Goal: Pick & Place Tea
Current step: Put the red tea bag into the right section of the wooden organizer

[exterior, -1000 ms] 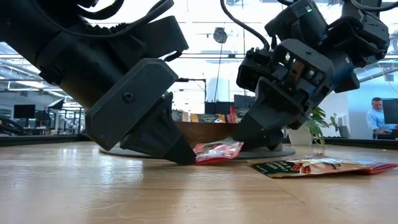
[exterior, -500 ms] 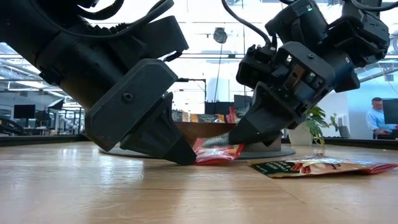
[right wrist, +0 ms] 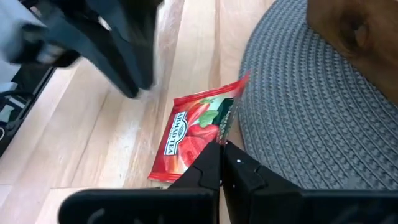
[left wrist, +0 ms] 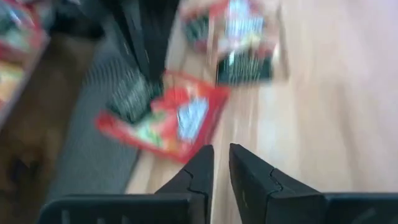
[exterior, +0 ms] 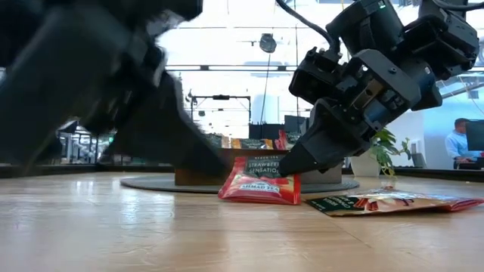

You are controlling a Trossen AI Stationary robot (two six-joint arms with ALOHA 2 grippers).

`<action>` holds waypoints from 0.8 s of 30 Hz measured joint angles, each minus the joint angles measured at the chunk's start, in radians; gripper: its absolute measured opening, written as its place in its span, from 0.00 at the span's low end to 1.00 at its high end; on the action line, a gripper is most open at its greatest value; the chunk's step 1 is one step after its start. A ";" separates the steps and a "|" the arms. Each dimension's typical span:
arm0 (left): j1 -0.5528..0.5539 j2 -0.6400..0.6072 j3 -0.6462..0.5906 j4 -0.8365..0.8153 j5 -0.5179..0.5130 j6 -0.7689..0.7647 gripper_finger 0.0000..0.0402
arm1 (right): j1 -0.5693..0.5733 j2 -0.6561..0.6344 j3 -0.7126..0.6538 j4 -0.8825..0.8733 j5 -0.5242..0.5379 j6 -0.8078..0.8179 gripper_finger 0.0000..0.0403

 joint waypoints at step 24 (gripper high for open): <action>-0.054 -0.031 0.004 0.004 -0.047 0.043 0.22 | -0.071 -0.636 0.002 -0.713 0.190 -0.603 0.00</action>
